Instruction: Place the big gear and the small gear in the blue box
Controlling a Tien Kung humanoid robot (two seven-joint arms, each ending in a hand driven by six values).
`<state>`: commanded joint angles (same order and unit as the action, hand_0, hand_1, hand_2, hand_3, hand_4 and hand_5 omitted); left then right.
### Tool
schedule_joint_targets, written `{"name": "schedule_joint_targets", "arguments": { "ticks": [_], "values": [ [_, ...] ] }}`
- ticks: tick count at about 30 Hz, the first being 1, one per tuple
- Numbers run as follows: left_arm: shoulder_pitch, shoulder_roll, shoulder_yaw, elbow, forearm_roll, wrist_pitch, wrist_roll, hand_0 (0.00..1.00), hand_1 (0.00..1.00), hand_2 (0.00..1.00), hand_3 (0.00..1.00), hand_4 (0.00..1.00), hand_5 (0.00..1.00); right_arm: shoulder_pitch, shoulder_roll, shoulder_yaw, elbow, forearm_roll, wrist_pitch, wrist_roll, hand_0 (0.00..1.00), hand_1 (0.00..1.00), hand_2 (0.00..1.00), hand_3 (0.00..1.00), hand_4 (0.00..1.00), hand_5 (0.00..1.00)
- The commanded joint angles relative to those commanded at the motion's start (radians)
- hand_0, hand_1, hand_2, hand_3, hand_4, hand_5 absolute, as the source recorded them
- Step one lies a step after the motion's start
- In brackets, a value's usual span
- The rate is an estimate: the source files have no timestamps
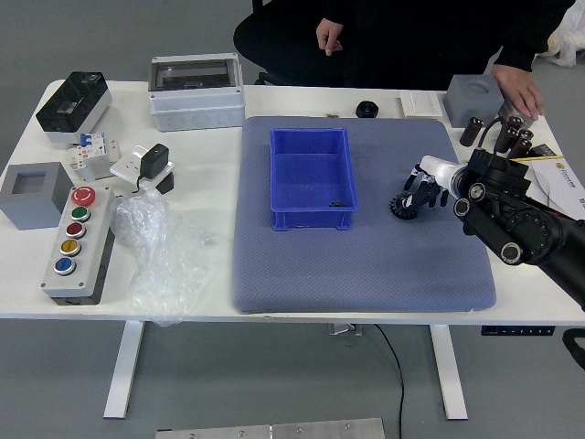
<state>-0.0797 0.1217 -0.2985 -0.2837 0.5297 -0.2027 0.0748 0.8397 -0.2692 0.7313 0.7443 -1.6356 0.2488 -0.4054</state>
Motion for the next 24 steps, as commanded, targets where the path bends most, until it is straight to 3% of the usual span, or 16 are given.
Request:
{"name": "schedule_joint_targets", "arguments": {
  "ticks": [1,6,7,12,13,14,18,19,24],
  "values": [
    [0.000,0.000,0.000,0.000,0.000,0.000,0.000,0.872,0.853,0.846,0.816,0.619,0.367,0.001,-0.002,0.002,0.001,0.003,0.005,-0.001,0.287,0.371,0.504,0.647,0.759,0.172],
    [0.001,0.001,-0.005,0.000,0.002,0.000,0.000,0.872,0.853,0.846,0.816,0.619,0.367,0.015,-0.022,0.017,0.018,0.006,0.043,-0.015,0.287,0.371,0.504,0.647,0.759,0.172],
    [0.002,0.001,-0.006,0.000,0.002,0.000,0.000,0.872,0.853,0.845,0.817,0.619,0.365,0.018,-0.027,0.020,0.024,0.003,0.050,-0.019,0.307,0.430,0.577,0.691,0.782,0.190],
    [0.005,0.004,-0.009,0.000,0.003,0.000,0.000,0.872,0.853,0.845,0.817,0.619,0.365,0.027,-0.052,0.038,0.064,-0.023,0.085,-0.052,0.307,0.430,0.577,0.691,0.782,0.190],
    [0.006,0.004,-0.009,0.000,0.003,0.000,0.000,0.872,0.853,0.845,0.816,0.619,0.365,0.028,-0.056,0.042,0.074,-0.029,0.094,-0.059,0.356,0.480,0.648,0.750,0.796,0.215],
    [0.006,0.004,-0.009,0.000,0.003,0.000,0.000,0.872,0.853,0.845,0.816,0.619,0.365,0.028,-0.059,0.046,0.083,-0.033,0.102,-0.066,0.356,0.480,0.648,0.750,0.796,0.215],
    [0.006,0.003,-0.012,0.000,0.005,0.000,0.000,0.872,0.853,0.845,0.816,0.619,0.365,0.027,-0.061,0.054,0.105,-0.044,0.123,-0.084,0.356,0.480,0.648,0.750,0.796,0.215],
    [0.006,0.003,-0.013,-0.001,0.006,0.000,0.000,0.872,0.853,0.846,0.815,0.619,0.365,0.026,-0.060,0.055,0.108,-0.045,0.126,-0.087,0.446,0.544,0.724,0.824,0.809,0.241],
    [0.006,0.003,-0.012,-0.001,0.005,0.000,0.000,0.872,0.853,0.846,0.815,0.619,0.365,0.022,-0.053,0.058,0.110,-0.045,0.129,-0.092,0.446,0.544,0.724,0.824,0.809,0.241]
  ]
}}
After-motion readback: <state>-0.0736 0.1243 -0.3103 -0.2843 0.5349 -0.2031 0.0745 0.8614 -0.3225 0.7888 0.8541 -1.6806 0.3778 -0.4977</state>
